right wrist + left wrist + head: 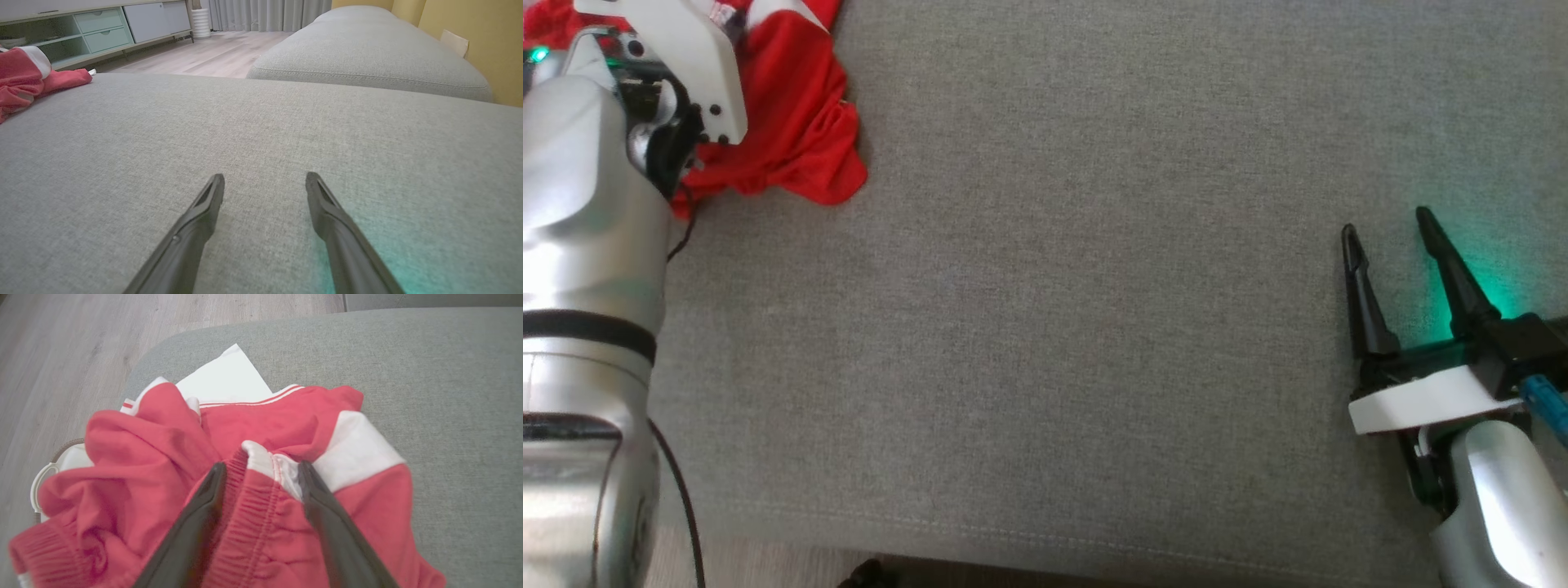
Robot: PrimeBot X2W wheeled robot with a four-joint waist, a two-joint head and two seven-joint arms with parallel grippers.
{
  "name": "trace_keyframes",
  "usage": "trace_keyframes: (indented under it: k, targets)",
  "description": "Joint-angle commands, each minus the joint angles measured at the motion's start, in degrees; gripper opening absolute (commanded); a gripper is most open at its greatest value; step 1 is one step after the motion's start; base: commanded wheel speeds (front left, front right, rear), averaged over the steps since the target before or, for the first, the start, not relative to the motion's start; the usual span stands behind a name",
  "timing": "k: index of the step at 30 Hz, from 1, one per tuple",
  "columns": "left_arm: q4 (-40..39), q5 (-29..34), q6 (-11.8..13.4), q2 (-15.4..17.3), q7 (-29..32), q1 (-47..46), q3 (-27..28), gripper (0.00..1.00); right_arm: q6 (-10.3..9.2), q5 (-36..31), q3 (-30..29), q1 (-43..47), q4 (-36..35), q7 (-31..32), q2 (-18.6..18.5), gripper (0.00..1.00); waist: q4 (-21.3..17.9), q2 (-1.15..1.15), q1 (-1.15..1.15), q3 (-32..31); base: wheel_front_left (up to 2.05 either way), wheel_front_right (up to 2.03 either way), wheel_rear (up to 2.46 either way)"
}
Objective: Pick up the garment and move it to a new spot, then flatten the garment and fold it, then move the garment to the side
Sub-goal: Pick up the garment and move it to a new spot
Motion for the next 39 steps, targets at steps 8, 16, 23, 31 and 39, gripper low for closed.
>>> trace_keyframes:
  k: [8, 16, 23, 31, 39]
  targets:
    - [-1.5, -0.7, 0.1, 2.9, -12.9, -4.6, -2.6, 0.0, -0.05, -0.2, 1.1, -0.9, 0.0, -0.4, 0.2, 1.0, 0.7, 0.0, -0.01, -3.6, 0.0, 0.0, 0.0]
    - [-7.9, -4.8, 0.1, 2.1, -16.8, -8.2, -12.5, 0.0, -0.05, 0.4, 1.1, -0.2, 0.9, -0.4, 2.7, 1.0, -0.9, 0.0, -0.01, -9.4, 0.0, 0.0, 0.0]
    - [-16.5, -13.4, 0.1, 3.9, -16.8, -10.8, -18.3, 0.0, -0.05, 1.4, 2.2, 1.2, 1.9, -0.4, 5.6, 1.0, -8.0, 0.0, -0.01, -14.6, 0.0, 0.0, 0.0]
    - [-22.1, -20.8, 0.1, 3.8, -16.8, -12.7, -22.5, 0.0, -0.05, 2.7, 2.4, 2.3, 2.5, -0.4, 6.7, 1.0, -18.5, 0.0, -0.01, -18.1, 0.0, 0.0, 0.0]
    - [-22.8, -27.9, 0.1, -2.1, -18.8, -9.6, -26.1, 0.0, -0.05, 6.2, 4.0, 3.0, 1.9, -0.4, 6.8, 1.0, -25.9, 0.0, -0.01, -18.6, 0.0, 0.0, 0.0]
